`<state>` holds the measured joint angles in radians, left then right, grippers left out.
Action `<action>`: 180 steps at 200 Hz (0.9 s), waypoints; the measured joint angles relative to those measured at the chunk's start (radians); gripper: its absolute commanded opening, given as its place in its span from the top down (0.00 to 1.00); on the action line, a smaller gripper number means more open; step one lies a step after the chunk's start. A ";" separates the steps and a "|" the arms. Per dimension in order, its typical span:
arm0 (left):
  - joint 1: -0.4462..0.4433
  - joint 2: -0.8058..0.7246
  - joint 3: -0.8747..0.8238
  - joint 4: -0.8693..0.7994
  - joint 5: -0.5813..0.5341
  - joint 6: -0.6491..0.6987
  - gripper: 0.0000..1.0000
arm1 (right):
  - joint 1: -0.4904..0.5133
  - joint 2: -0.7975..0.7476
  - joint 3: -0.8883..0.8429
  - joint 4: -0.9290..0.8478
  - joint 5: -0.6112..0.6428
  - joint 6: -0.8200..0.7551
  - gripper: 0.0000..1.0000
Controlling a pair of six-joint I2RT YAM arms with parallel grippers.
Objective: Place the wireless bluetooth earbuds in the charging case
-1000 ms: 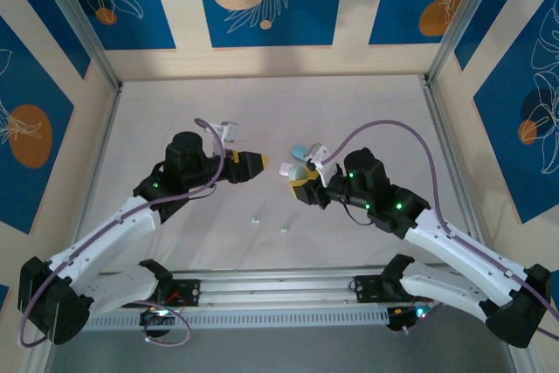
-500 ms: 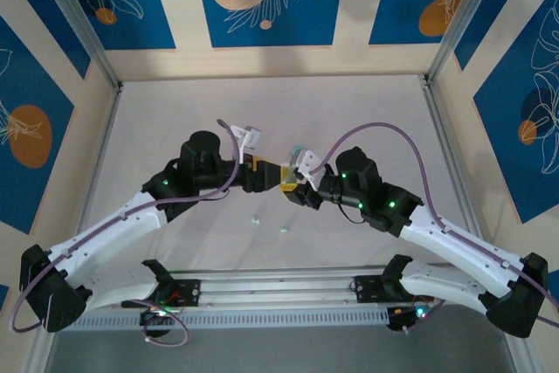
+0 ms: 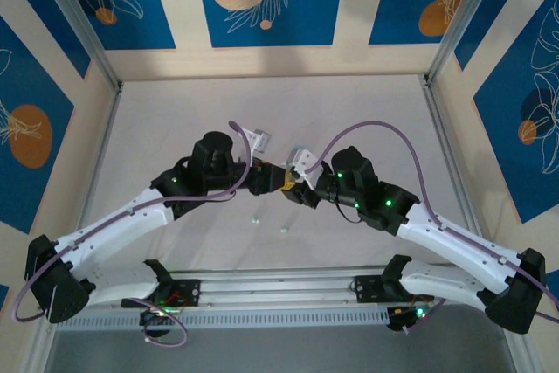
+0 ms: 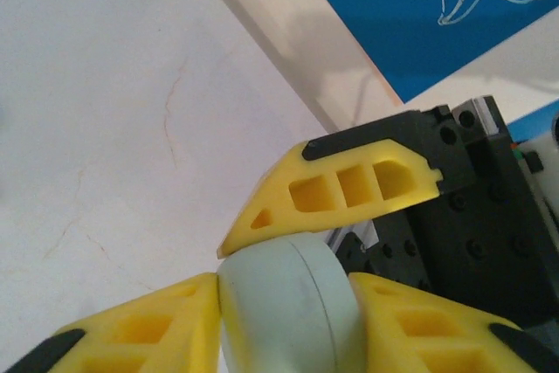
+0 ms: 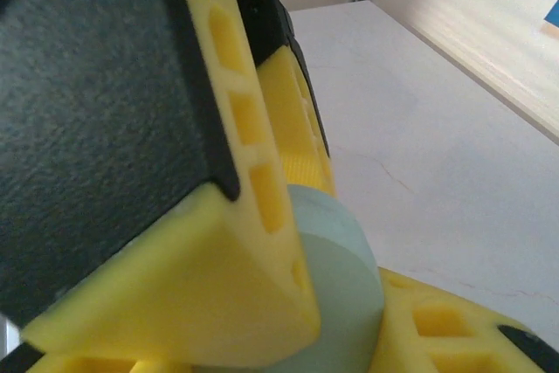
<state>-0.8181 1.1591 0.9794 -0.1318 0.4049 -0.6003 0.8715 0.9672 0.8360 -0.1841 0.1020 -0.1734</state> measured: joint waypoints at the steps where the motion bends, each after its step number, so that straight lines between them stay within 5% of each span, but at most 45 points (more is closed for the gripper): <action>1: 0.000 0.000 0.000 0.000 -0.002 -0.002 0.73 | 0.000 0.000 0.000 0.000 0.000 0.000 0.59; 49: -0.009 -0.041 -0.019 0.013 -0.080 -0.061 0.81 | 0.000 -0.019 -0.022 0.047 0.021 -0.024 0.44; 92: -0.009 -0.143 -0.097 0.101 -0.119 -0.198 0.82 | -0.069 -0.119 -0.225 0.272 -0.103 -0.056 0.43; 180: -0.009 -0.128 -0.102 0.198 -0.090 -0.327 0.81 | -0.117 -0.099 -0.229 0.455 -0.261 -0.055 0.42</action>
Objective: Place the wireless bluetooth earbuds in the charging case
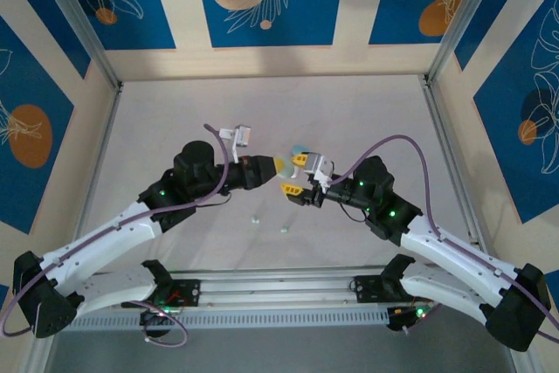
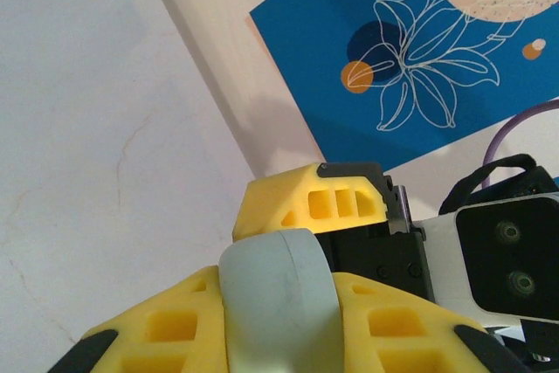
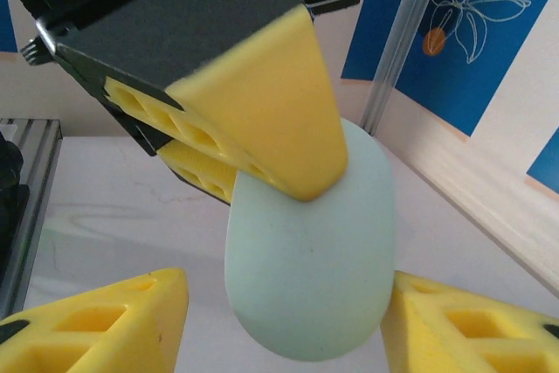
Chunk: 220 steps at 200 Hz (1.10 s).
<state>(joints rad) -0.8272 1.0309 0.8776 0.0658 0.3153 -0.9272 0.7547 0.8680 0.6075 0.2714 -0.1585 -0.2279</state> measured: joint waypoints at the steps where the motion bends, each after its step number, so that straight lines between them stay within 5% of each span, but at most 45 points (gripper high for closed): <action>1: 0.000 0.000 0.000 0.001 0.001 0.000 0.81 | 0.000 0.000 0.000 0.001 0.000 0.000 0.42; 74: 0.000 0.002 0.000 0.014 0.010 -0.030 0.81 | -0.003 0.013 0.002 0.063 -0.007 0.019 0.44; 130: 0.001 0.005 -0.008 0.027 0.016 -0.040 0.79 | -0.007 0.032 0.002 0.080 -0.003 0.034 0.60; 156: 0.001 0.005 -0.011 0.031 0.010 -0.031 0.53 | -0.014 0.032 0.003 0.079 -0.015 0.048 0.64; 181: 0.001 -0.006 -0.035 0.065 0.010 0.032 0.42 | -0.051 0.032 0.043 0.014 -0.085 0.088 0.65; 220: 0.001 -0.145 -0.082 0.075 0.024 0.401 0.25 | -0.179 0.037 0.116 -0.110 -0.310 0.180 0.66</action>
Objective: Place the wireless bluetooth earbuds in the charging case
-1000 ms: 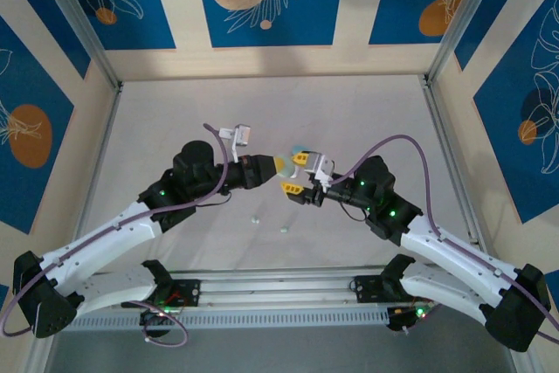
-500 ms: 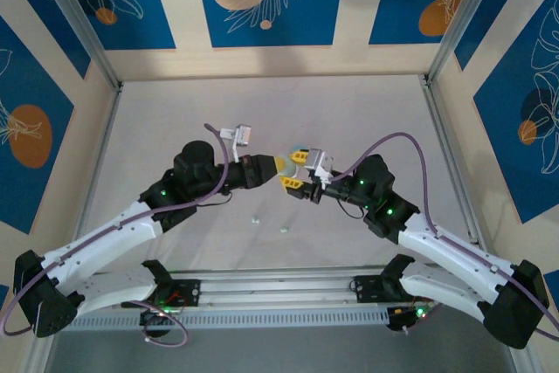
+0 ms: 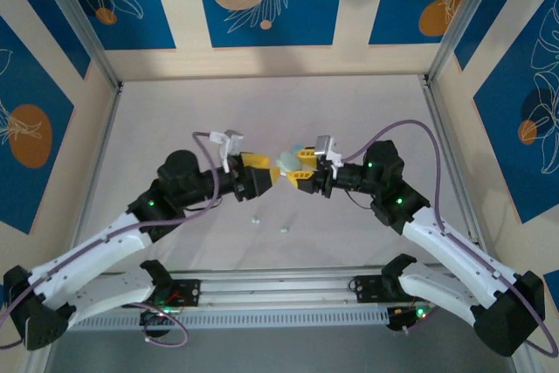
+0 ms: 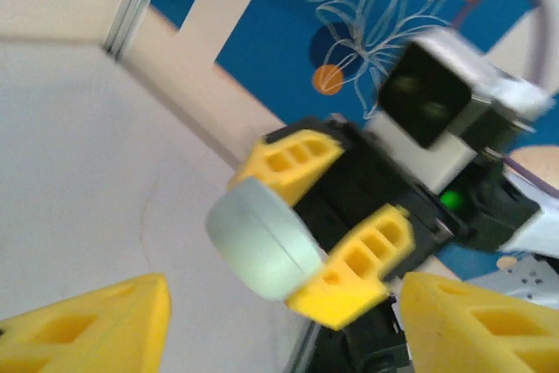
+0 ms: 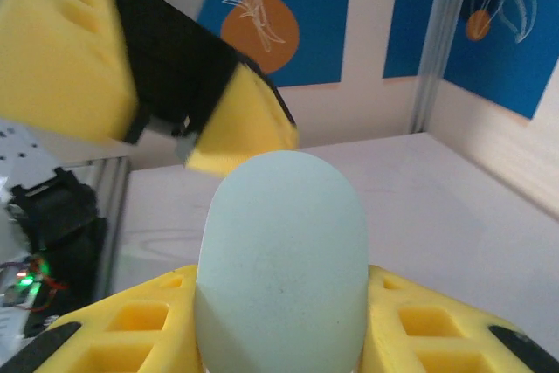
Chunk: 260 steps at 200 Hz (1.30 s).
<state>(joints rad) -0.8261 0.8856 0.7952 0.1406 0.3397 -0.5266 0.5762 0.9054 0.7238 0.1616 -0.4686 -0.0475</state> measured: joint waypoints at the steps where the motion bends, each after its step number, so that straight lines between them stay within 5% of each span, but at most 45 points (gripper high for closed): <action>1: 0.000 -0.003 -0.001 0.000 0.002 0.005 0.25 | -0.004 0.001 0.003 -0.004 -0.009 0.003 0.66; 35: 0.000 -0.079 -0.007 -0.058 0.070 0.369 0.24 | -0.049 0.036 0.078 -0.103 -0.177 0.023 0.67; 70: 0.000 -0.016 0.005 -0.108 0.130 0.532 0.26 | -0.052 0.081 0.164 -0.208 -0.292 -0.021 0.67; 260: 0.005 0.091 0.019 -0.007 0.263 0.532 0.57 | -0.017 0.152 0.252 -0.413 -0.369 -0.256 0.67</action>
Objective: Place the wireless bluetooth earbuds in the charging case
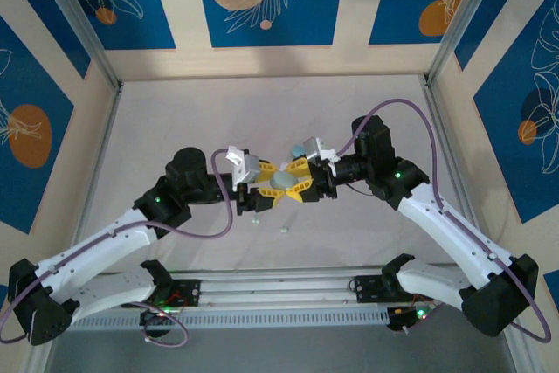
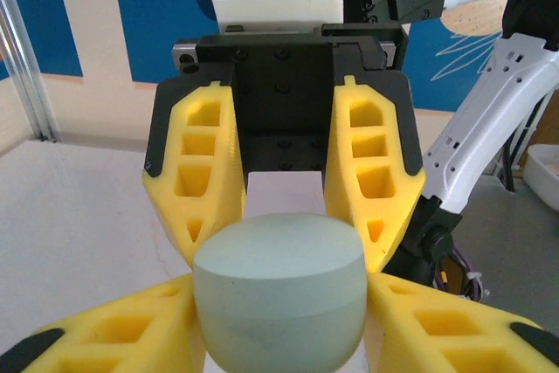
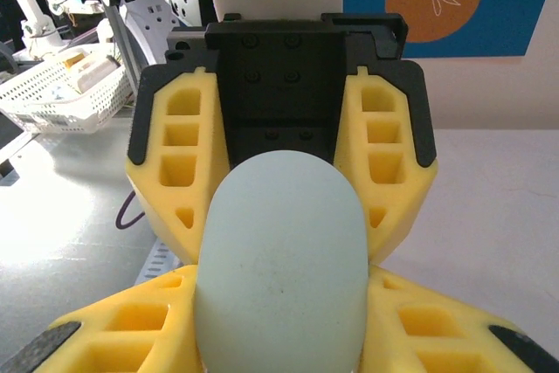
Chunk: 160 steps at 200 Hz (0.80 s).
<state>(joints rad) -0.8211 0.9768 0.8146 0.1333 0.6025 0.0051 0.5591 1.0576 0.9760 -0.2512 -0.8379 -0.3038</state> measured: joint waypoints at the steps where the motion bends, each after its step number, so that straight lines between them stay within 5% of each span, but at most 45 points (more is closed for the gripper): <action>1: 0.000 0.001 0.001 0.000 0.001 -0.002 0.58 | 0.000 0.000 0.000 0.000 0.000 0.000 0.67; 59: 0.009 0.013 0.017 -0.009 0.023 -0.003 0.72 | -0.003 -0.010 0.000 0.002 0.007 -0.002 0.60; 160: 0.013 0.021 0.018 0.017 -0.010 0.005 0.75 | -0.053 0.016 0.010 0.003 -0.002 0.243 0.44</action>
<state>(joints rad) -0.8078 0.9974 0.8330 0.1501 0.5922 0.0105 0.5060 1.0737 0.9859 -0.2481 -0.8398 -0.0608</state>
